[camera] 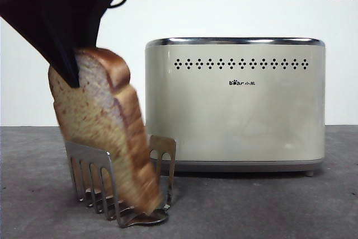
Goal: Pick up a slice of bread from the rack,put the bread on the toaster,press the button
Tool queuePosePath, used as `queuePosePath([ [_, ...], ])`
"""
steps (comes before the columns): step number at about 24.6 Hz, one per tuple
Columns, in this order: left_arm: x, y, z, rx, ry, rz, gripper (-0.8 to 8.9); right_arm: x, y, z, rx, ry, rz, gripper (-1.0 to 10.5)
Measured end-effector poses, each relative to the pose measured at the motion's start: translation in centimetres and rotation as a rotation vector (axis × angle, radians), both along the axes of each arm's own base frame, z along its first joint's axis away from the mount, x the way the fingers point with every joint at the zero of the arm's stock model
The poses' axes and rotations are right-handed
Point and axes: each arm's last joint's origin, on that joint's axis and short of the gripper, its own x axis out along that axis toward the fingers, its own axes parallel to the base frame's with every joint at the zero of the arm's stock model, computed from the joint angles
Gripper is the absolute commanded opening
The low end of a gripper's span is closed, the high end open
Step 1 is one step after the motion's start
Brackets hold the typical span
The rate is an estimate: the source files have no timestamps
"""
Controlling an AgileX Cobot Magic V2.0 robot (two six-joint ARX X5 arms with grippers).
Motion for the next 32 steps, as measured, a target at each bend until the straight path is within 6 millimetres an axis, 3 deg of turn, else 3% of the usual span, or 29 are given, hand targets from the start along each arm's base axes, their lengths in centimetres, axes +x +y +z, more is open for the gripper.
queuePosePath([
  [11, -1.2, 1.5, 2.3, -0.08, -0.072, 0.003, 0.52, 0.0, 0.0, 0.0, 0.0, 0.003, 0.0, 0.0],
  [16, -1.9, 2.3, 4.3, -0.143, -0.112, 0.02, 0.52, -0.1, 0.0, -0.3, 0.0, 0.03, 0.0, 0.0],
  [25, -3.3, 2.6, 13.0, -0.417, -0.244, 0.119, 0.02, -0.3, 0.0, -0.7, 0.0, 0.078, 0.0, 0.0],
  [28, -3.9, 3.0, 17.5, -0.49, -0.279, 0.259, -0.09, -0.3, 0.0, -0.7, 0.0, 0.077, 0.0, 0.0],
  [32, -2.9, 1.8, 20.8, -0.587, -0.237, 0.454, -0.09, -0.3, 0.0, -0.7, 0.0, 0.077, 0.0, 0.0],
])
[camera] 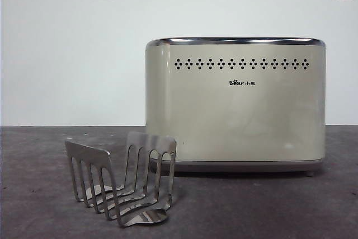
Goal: Pick up a slice of bread from the rack,put the bread on the toaster,press the button
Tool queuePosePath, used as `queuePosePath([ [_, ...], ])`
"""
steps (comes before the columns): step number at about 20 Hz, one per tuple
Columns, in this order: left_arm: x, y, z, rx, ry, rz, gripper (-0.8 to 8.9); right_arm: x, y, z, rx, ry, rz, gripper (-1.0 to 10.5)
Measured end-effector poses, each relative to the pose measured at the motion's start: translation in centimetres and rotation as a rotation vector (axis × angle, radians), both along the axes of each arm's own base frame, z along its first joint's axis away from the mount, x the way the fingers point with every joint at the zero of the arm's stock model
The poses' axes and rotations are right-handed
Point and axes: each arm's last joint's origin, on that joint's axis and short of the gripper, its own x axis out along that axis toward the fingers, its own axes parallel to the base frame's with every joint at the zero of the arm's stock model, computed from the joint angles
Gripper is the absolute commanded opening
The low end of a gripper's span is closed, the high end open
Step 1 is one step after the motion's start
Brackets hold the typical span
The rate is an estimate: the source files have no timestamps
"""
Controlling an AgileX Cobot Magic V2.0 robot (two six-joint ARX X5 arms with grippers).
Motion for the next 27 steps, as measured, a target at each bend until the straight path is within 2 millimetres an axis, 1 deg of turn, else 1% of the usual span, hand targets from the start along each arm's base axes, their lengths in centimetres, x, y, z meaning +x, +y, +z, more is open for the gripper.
queuePosePath([
  [2, 0.6, -1.0, 1.3, -0.065, 0.03, 0.029, -0.09, 0.0, 0.0, 0.0, 0.0, 0.0, 0.001, 0.0],
  [4, 1.4, -2.4, 2.0, -0.128, 0.074, 0.017, -0.09, 0.0, 0.0, 0.0, 0.0, 0.0, 0.0, 0.0],
  [6, 2.4, -4.0, 1.9, -0.17, 0.129, 0.012, -0.09, 0.0, 0.0, 0.0, 0.008, 0.0, 0.013, 0.0],
  [7, 2.9, -4.7, 1.6, -0.172, 0.148, 0.022, -0.09, 0.0, 0.1, 0.0, 0.013, 0.001, 0.021, 0.0],
  [10, 4.7, -7.1, -0.4, -0.128, 0.205, 0.05, -0.09, 0.0, 0.1, 0.0, 0.018, 0.0, 0.03, 0.0],
  [14, 6.6, -9.7, -2.9, -0.058, 0.252, 0.074, -0.09, 0.0, 0.1, 0.0, 0.018, 0.001, 0.03, 0.0],
  [18, 7.9, -10.9, -4.5, -0.024, 0.284, 0.098, -0.09, 0.0, 0.1, 0.0, 0.018, 0.003, 0.03, 0.0],
  [23, 9.1, -11.1, -5.4, -0.005, 0.3, 0.126, -0.09, -0.1, 0.1, -0.2, 0.018, 0.023, 0.03, 0.0],
  [27, 9.7, -11.8, -6.4, 0.019, 0.32, 0.128, -0.09, -0.1, 0.1, -0.2, 0.018, 0.023, 0.03, 0.0],
])
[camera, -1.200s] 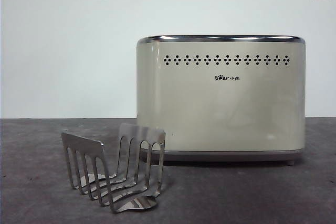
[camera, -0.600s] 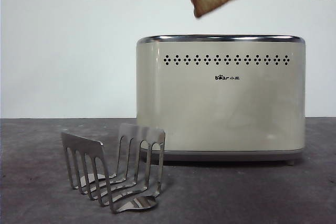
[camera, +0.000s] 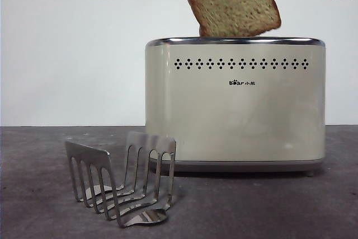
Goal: Pick up a slice of bread from the rack,put the bread on the toaster,press the button
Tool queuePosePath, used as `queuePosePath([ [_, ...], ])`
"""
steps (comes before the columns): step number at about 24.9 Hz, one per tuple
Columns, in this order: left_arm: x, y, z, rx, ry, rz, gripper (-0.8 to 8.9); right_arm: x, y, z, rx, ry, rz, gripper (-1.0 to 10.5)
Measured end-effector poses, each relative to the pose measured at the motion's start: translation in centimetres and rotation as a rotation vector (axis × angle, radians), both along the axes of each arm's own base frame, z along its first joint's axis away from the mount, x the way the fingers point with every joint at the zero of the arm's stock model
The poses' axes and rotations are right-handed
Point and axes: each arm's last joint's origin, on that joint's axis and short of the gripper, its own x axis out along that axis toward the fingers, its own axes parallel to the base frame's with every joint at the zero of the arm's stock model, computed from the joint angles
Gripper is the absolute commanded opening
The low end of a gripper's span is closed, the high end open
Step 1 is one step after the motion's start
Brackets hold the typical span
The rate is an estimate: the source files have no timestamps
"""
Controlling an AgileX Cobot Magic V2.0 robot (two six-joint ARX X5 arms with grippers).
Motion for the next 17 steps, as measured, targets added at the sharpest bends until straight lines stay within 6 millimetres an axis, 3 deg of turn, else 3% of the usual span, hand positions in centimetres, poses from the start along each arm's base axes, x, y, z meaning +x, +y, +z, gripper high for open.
queuePosePath([
  [6, 0.9, -1.1, -1.6, 0.048, 0.011, 0.01, -0.09, 0.0, 0.0, 0.0, -0.018, -0.005, 0.011, 0.0],
  [17, 0.9, -1.1, -1.6, 0.053, 0.006, 0.015, -0.09, 0.0, 0.0, 0.0, -0.018, -0.005, 0.011, 0.0],
])
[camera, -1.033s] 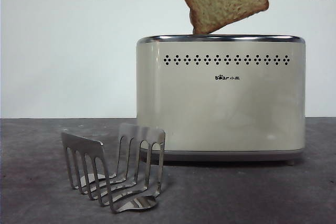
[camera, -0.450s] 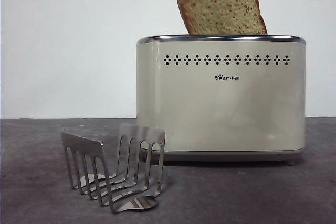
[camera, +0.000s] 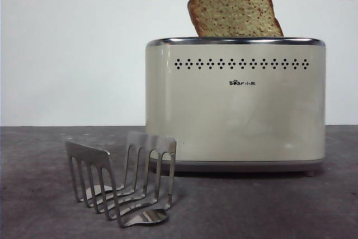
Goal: Pick up a slice of bread from the rack,put the bread on the toaster,press the button
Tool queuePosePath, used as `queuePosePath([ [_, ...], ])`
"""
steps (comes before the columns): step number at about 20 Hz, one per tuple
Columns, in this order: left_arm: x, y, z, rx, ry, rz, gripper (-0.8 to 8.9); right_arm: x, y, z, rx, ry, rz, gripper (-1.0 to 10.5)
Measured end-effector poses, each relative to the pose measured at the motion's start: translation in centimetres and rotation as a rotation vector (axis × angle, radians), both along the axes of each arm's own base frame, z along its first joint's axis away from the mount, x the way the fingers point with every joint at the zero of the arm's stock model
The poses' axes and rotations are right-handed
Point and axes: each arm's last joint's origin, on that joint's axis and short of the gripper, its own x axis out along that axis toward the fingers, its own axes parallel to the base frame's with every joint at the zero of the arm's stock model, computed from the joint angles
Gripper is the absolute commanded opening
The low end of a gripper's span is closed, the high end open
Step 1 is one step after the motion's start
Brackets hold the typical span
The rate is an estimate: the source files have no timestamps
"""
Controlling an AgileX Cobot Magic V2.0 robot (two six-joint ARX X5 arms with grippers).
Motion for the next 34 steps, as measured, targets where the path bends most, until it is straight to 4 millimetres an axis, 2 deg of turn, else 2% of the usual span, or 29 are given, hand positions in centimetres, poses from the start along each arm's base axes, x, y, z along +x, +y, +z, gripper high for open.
queuePosePath([
  [5, -0.1, 0.2, 0.3, -0.005, -0.004, 0.003, -0.09, 0.0, 0.0, -0.1, -0.003, 0.007, 0.002, 0.0],
  [11, -0.9, 1.6, 1.9, -0.04, -0.031, 0.009, -0.09, 0.0, 0.0, 0.0, -0.003, 0.005, 0.002, 0.0],
  [12, -1.0, 1.8, 1.7, -0.032, -0.025, 0.01, -0.09, 0.0, 0.0, 0.0, -0.003, 0.005, 0.002, 0.0],
  [16, -0.9, 1.6, -1.2, 0.056, 0.043, -0.007, -0.09, 0.0, 0.0, 0.0, -0.003, 0.0, 0.002, 0.0],
  [29, -0.5, 1.2, -1.0, 0.032, -0.004, -0.029, -0.09, 0.3, 0.0, 0.0, -0.003, 0.003, 0.002, 0.0],
  [34, 0.3, 0.5, -2.2, 0.061, 0.013, -0.03, -0.09, 0.3, 0.0, 0.0, -0.003, 0.004, 0.002, 0.0],
])
